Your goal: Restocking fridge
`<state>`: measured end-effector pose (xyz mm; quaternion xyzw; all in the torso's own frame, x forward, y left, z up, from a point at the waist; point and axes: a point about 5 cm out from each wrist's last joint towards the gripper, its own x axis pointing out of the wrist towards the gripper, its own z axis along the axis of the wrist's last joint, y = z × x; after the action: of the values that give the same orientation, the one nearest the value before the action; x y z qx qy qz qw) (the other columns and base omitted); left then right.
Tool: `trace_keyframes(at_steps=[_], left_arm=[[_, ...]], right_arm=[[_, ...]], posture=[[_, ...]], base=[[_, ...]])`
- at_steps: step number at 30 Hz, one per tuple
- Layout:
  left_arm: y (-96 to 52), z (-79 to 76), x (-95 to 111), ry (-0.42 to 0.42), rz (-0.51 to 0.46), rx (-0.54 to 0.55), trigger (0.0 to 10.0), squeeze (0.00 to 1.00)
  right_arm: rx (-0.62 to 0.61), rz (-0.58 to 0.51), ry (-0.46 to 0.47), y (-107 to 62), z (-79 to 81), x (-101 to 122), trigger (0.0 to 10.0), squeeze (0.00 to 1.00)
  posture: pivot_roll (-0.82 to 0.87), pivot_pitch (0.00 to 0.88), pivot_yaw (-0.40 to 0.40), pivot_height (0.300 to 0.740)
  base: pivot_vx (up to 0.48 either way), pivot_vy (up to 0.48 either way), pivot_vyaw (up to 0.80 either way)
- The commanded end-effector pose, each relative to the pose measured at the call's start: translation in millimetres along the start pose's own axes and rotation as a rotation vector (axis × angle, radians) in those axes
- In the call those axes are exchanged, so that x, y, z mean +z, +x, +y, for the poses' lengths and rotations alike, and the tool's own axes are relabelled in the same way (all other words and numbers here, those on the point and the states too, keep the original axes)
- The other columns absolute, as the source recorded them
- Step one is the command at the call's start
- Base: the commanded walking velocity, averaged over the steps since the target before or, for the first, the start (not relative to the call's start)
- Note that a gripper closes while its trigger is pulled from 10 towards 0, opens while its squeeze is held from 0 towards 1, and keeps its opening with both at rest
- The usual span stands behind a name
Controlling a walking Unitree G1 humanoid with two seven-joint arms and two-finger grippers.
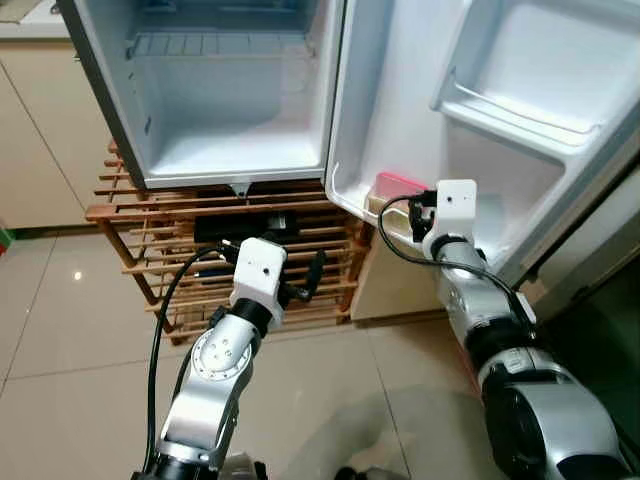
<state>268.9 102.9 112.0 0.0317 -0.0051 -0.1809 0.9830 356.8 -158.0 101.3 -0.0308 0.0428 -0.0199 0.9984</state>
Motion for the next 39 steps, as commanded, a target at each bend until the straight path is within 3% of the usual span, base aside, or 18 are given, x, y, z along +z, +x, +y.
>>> trace_keyframes(at_steps=[1, 8, 9, 10, 12, 13, 15, 19, 25, 31, 35, 39], left_arm=[[-1.0, 3.5, -2.3, -0.023, 0.009, 0.017, 10.0, 0.00], [-1.0, 3.5, -2.3, -0.023, 0.009, 0.017, 10.0, 0.00], [-5.7, 14.6, -8.0, -0.039, 0.035, 0.062, 10.0, 0.00], [-5.7, 14.6, -8.0, -0.039, 0.035, 0.062, 10.0, 0.00], [-10.9, 25.7, -14.9, -0.045, 0.067, 0.111, 10.0, 0.00], [-12.4, 28.4, -17.5, -0.043, 0.079, 0.126, 10.0, 0.00], [-12.7, 28.8, -19.8, -0.043, 0.089, 0.138, 10.0, 0.00], [-9.9, 25.5, -21.5, -0.047, 0.092, 0.158, 10.0, 0.00], [-2.3, 25.9, -16.1, -0.073, 0.057, 0.202, 10.0, 0.00], [-3.9, 25.1, -20.5, -0.053, 0.079, 0.212, 10.0, 0.00], [-16.2, 22.9, -31.0, 0.041, 0.108, 0.146, 10.0, 0.00], [-21.8, 20.9, -36.5, 0.060, 0.128, 0.110, 10.0, 0.00]], right_arm=[[0.013, -0.037, -0.017, -7.8, -0.9, 0.1, 10.0, 0.00], [0.013, -0.037, -0.017, -7.8, -0.9, 0.1, 10.0, 0.00], [0.047, -0.074, -0.060, -39.5, -13.3, -17.4, 10.0, 0.00], [0.047, -0.074, -0.060, -39.5, -13.3, -17.4, 10.0, 0.00], [0.093, -0.080, -0.106, -78.3, -25.5, -34.4, 10.0, 0.00], [0.098, -0.060, -0.107, -89.6, -30.2, -40.6, 10.0, 0.00], [0.089, -0.018, -0.090, -95.3, -35.4, -48.3, 10.0, 0.00], [0.064, 0.033, -0.057, -94.8, -39.0, -57.7, 10.0, 0.00], [0.060, 0.045, -0.033, -90.5, -31.8, -49.8, 10.0, 0.00], [0.087, 0.027, -0.013, -83.2, -25.5, -47.2, 10.0, 0.00], [0.136, 0.007, -0.070, -97.0, -24.3, -53.0, 10.0, 0.00], [0.142, 0.034, -0.091, -106.7, -26.1, -63.5, 10.0, 0.00]], posture=[[0.04, 0.005, -0.095, 0.740], [0.04, 0.005, -0.095, 0.740], [0.01, 0.000, -0.070, 0.740], [0.01, 0.000, -0.070, 0.740], [0.01, 0.000, -0.065, 0.740], [0.00, 0.000, -0.063, 0.740], [0.00, 0.000, -0.060, 0.740], [-0.01, 0.000, -0.052, 0.740], [-0.02, 0.000, -0.047, 0.740], [-0.01, 0.000, -0.044, 0.740], [-0.01, 0.000, -0.041, 0.740], [-0.01, 0.000, -0.037, 0.740]], base=[[0.000, 0.000, 0.00], [0.000, 0.000, 0.00], [0.000, 0.000, 0.00], [0.000, 0.000, 0.00], [0.000, 0.000, 0.00], [0.000, 0.000, 0.00], [0.000, 0.000, 0.00], [0.000, 0.000, 0.00], [0.000, 0.000, 0.00], [0.000, 0.446, 0.00], [0.000, 0.447, 0.00], [0.000, 0.446, 0.00]])
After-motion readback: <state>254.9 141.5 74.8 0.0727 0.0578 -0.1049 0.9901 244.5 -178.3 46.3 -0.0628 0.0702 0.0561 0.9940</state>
